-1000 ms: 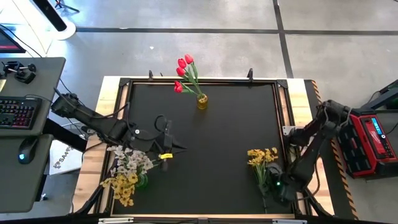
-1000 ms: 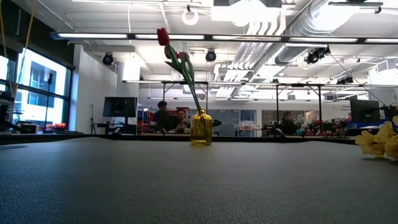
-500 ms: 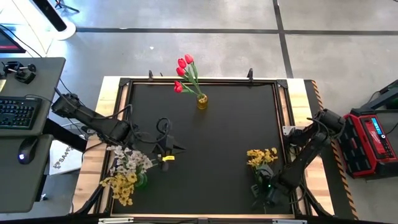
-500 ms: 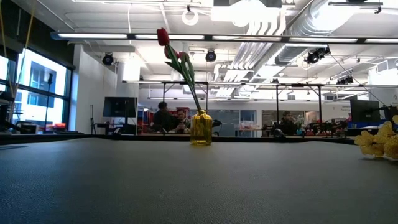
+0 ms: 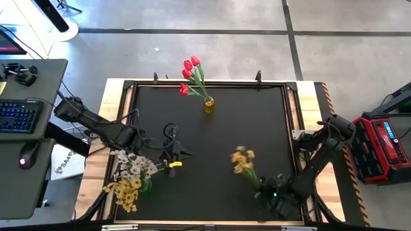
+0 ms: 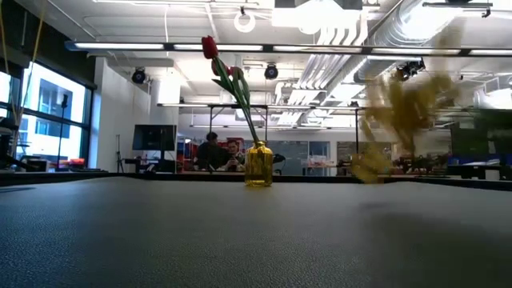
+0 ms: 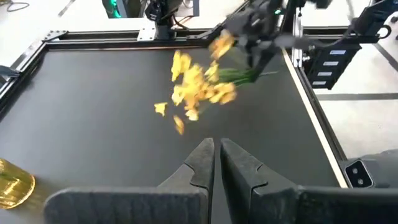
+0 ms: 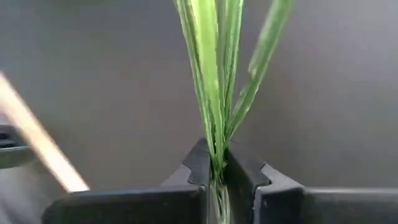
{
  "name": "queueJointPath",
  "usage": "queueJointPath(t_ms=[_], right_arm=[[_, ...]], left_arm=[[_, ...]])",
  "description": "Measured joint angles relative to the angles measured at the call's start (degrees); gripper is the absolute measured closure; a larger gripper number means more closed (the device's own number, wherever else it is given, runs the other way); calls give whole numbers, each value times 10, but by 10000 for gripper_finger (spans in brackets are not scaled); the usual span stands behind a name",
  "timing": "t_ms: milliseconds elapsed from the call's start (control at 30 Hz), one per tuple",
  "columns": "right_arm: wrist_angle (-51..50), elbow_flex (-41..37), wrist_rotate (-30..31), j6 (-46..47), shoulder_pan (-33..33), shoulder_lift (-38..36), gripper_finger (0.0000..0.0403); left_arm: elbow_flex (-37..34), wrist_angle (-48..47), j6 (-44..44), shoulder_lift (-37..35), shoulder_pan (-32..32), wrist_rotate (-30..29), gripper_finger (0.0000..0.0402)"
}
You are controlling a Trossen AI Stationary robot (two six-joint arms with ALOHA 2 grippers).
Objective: Sort flowers into vase by color
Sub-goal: Put the yellow flowers into the green vase
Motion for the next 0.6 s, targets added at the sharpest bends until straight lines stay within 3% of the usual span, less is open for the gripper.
queueJointPath(t_ms=[133, 233, 433, 600], right_arm=[[69, 48, 167, -182, 1, -1, 398], [202, 56, 236, -383, -3, -1, 397], [525, 57, 229, -825, -14, -1, 400], [706, 57, 179, -1082, -33, -1, 400]], left_arm=[[0, 4, 10, 8, -4, -8, 387], [-1, 42, 35, 21, -10, -9, 387], [-1, 169, 148, 72, -28, 22, 387], [-1, 264, 220, 116, -25, 80, 386]])
